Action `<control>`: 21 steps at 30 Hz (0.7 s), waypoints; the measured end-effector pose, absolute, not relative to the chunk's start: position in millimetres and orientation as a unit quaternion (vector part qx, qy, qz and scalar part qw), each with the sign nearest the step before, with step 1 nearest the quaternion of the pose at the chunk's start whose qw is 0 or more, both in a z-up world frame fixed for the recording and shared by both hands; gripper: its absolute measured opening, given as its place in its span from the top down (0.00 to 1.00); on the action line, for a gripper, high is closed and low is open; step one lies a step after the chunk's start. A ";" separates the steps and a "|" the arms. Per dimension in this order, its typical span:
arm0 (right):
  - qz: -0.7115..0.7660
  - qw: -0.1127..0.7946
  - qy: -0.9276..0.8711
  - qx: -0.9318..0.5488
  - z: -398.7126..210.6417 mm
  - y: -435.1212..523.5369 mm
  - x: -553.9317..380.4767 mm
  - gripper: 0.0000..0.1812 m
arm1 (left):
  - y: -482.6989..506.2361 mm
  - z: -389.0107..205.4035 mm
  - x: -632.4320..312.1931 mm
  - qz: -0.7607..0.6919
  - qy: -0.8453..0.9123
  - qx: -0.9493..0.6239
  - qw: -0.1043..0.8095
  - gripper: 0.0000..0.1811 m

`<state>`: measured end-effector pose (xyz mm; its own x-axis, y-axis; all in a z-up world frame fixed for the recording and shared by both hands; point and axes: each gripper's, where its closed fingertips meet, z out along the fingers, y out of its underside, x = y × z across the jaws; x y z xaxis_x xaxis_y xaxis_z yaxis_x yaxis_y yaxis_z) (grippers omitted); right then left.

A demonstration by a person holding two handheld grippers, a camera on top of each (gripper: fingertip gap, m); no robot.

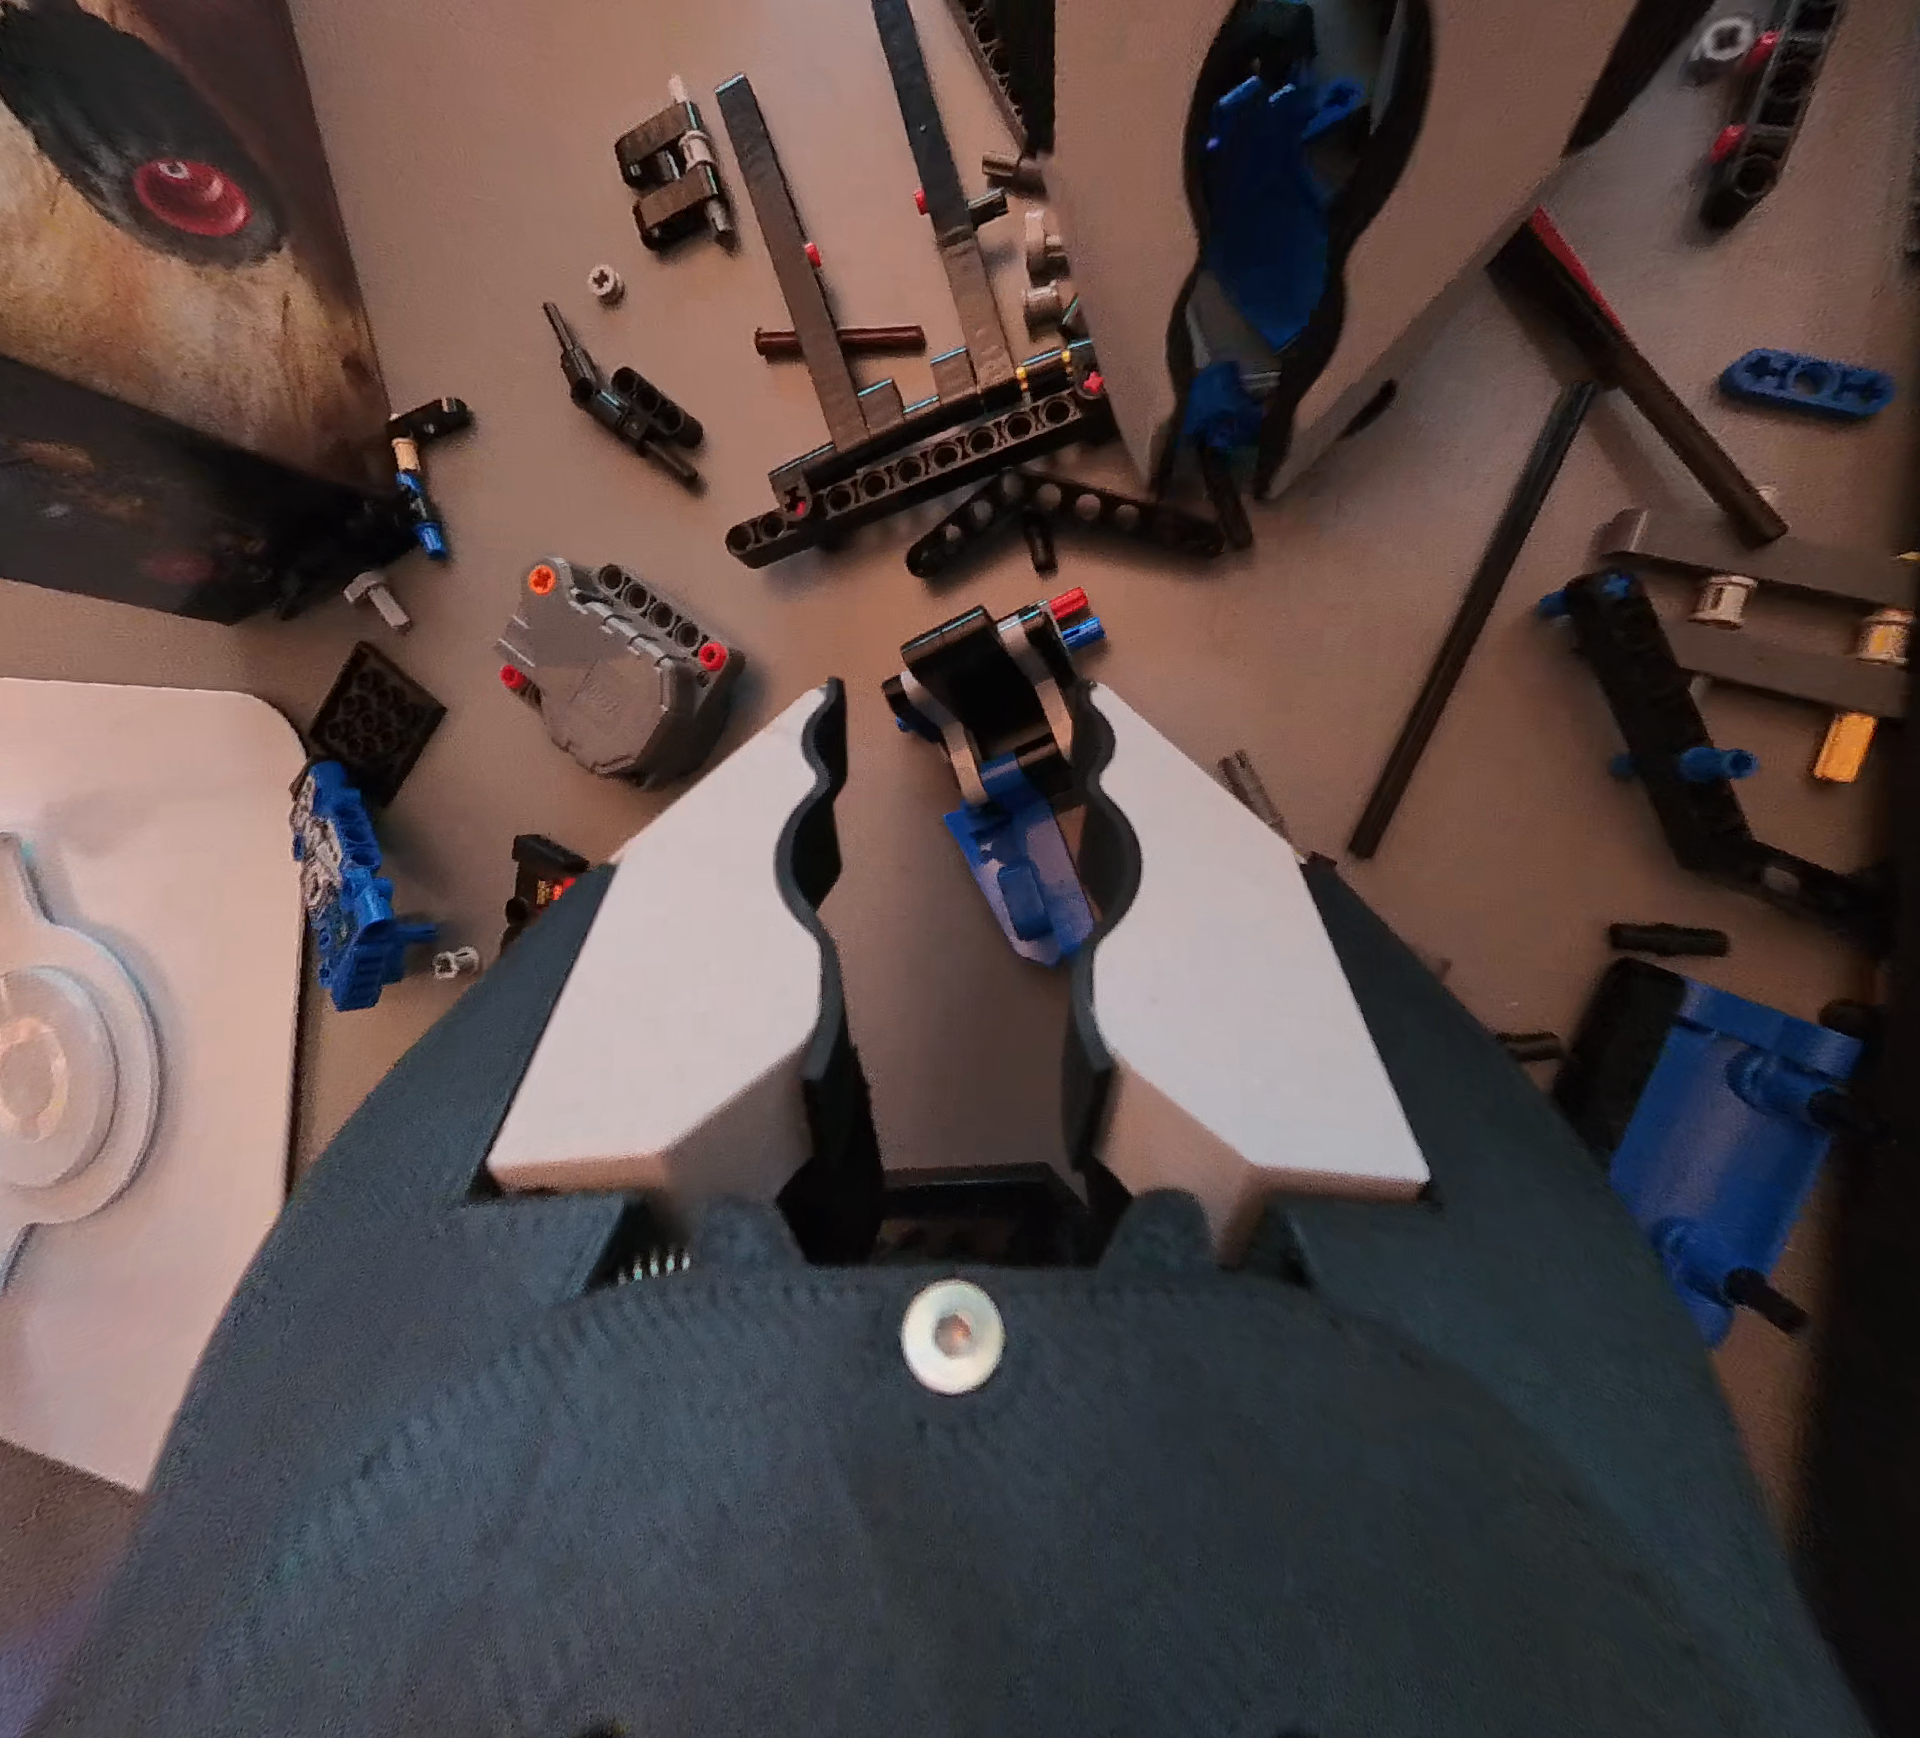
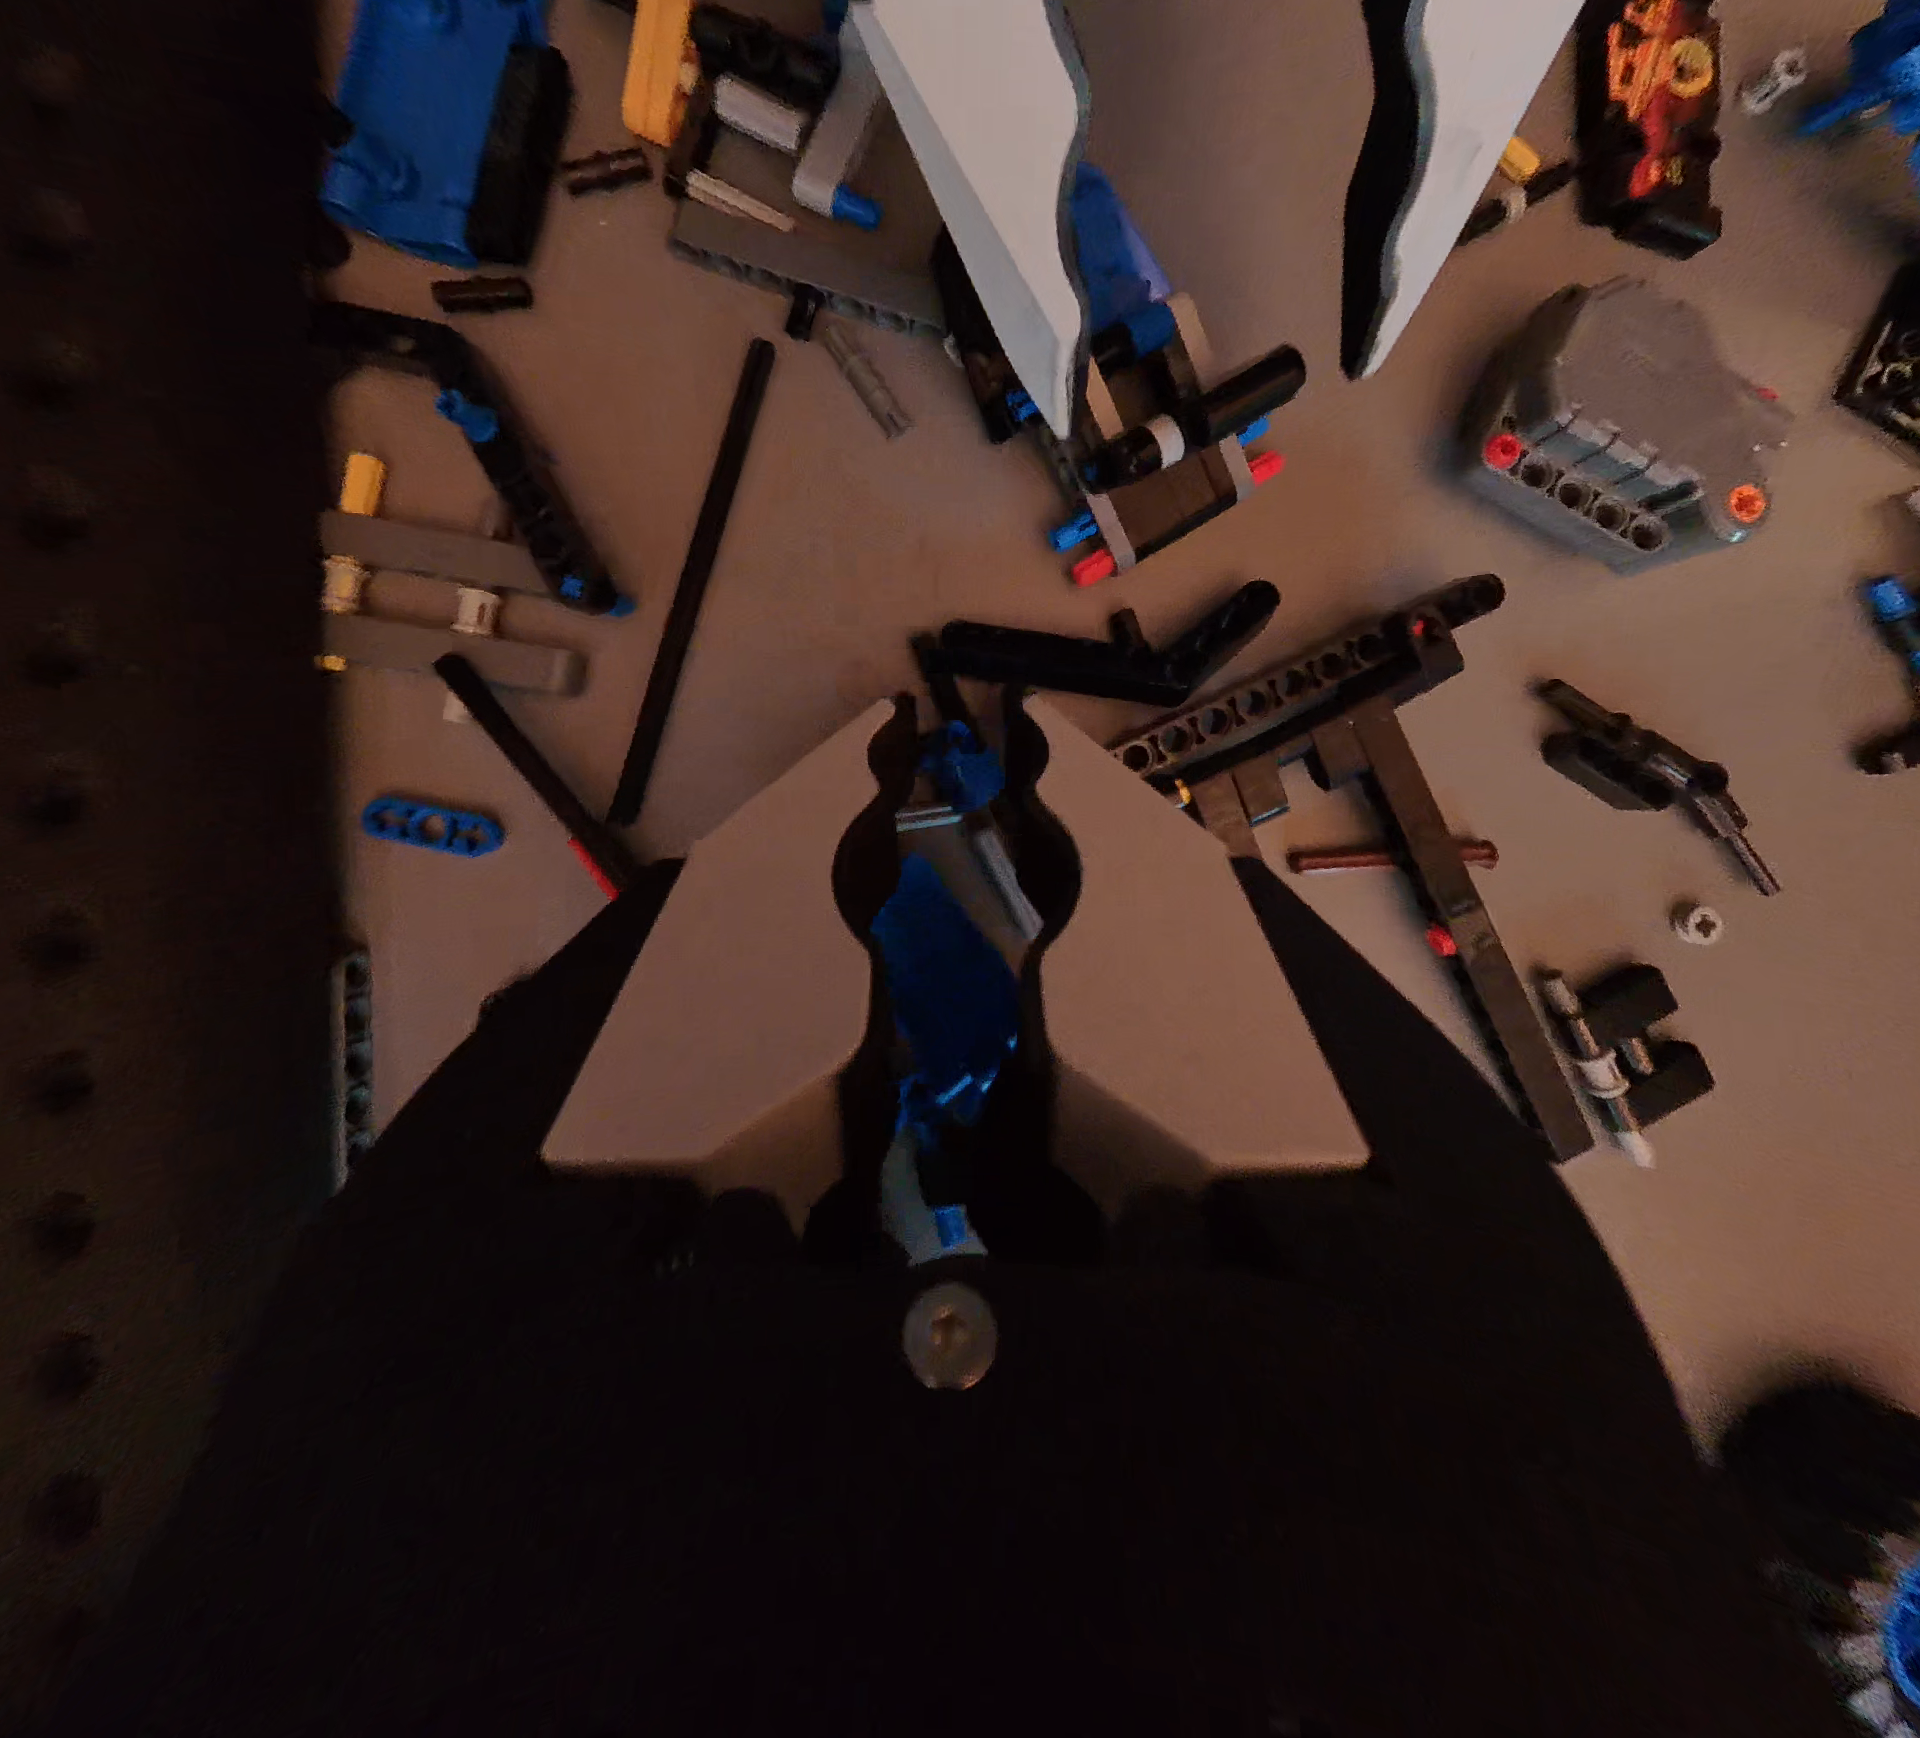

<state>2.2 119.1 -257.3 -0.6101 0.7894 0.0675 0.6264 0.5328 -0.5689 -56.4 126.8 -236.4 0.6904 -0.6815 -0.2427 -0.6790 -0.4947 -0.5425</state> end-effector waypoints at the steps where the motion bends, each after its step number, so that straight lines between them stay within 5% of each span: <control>1: 0.252 0.159 -0.861 -0.413 -258.6 119.8 1.9 0.95 | 127.5 -234.0 -56.7 0.001 0.393 -0.863 0.317 0.77; 11: 0.335 0.187 -0.814 -0.436 -231.9 127.6 -1.6 0.98 | 125.3 -201.3 -23.6 -0.026 0.426 -0.819 0.383 0.78; 17: 0.450 0.202 -0.753 -0.437 -190.3 130.6 1.4 0.98 | 131.3 -188.4 4.4 0.014 0.481 -0.765 0.428 0.90; 21: 0.500 0.188 -0.727 -0.430 -177.1 127.2 4.3 0.99 | 138.0 -196.8 9.6 0.018 0.476 -0.771 0.422 0.85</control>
<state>4.3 127.2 -177.1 -0.5588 0.8144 -0.1568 0.4380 0.1292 -0.8896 9.6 138.0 -196.8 0.5471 -0.7184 -0.4297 -0.7489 -0.1907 -0.6346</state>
